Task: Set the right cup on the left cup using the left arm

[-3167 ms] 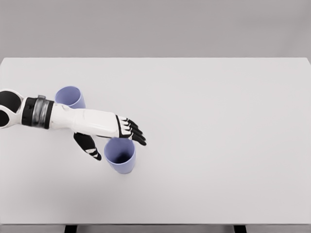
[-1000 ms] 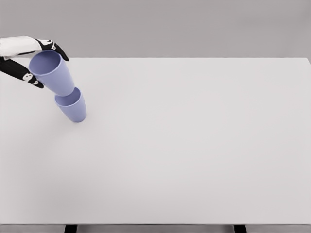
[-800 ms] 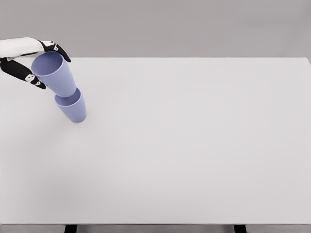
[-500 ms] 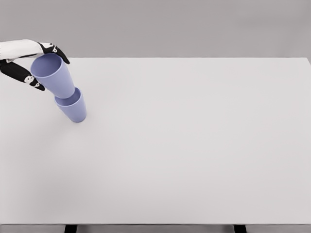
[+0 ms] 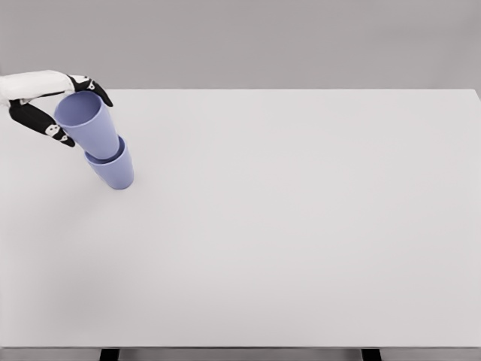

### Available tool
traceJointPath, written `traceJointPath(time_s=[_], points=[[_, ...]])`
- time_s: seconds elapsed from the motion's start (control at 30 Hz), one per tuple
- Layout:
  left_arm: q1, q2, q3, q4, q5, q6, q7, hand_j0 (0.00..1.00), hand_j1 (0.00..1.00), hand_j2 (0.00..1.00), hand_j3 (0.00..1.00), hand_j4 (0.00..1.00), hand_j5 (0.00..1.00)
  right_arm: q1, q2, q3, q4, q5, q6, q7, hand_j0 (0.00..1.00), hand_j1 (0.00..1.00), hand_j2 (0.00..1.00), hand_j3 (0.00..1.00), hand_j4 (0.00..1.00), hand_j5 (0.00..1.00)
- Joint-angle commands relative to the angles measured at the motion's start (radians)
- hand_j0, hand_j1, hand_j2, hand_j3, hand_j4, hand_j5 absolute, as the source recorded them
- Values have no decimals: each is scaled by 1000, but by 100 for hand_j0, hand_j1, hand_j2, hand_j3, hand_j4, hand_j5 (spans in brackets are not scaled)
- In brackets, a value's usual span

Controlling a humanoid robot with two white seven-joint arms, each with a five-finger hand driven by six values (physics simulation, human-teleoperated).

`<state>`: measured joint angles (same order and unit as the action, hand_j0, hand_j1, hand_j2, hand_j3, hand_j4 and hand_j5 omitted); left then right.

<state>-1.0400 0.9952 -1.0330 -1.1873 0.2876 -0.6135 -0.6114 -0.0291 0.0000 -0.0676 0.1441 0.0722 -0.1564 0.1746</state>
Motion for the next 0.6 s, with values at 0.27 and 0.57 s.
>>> traceJointPath(time_s=[0.27, 0.57], points=[[20, -12, 4, 12, -12, 3, 1, 85, 85, 85, 85, 85, 85, 0, 0, 0, 0, 0, 0, 0, 100, 100, 100, 100, 100, 100], [29, 6, 22, -40, -12, 3, 1, 100, 100, 100, 100, 100, 100, 0, 0, 0, 0, 1, 0, 0, 100, 100, 100, 100, 100, 100]])
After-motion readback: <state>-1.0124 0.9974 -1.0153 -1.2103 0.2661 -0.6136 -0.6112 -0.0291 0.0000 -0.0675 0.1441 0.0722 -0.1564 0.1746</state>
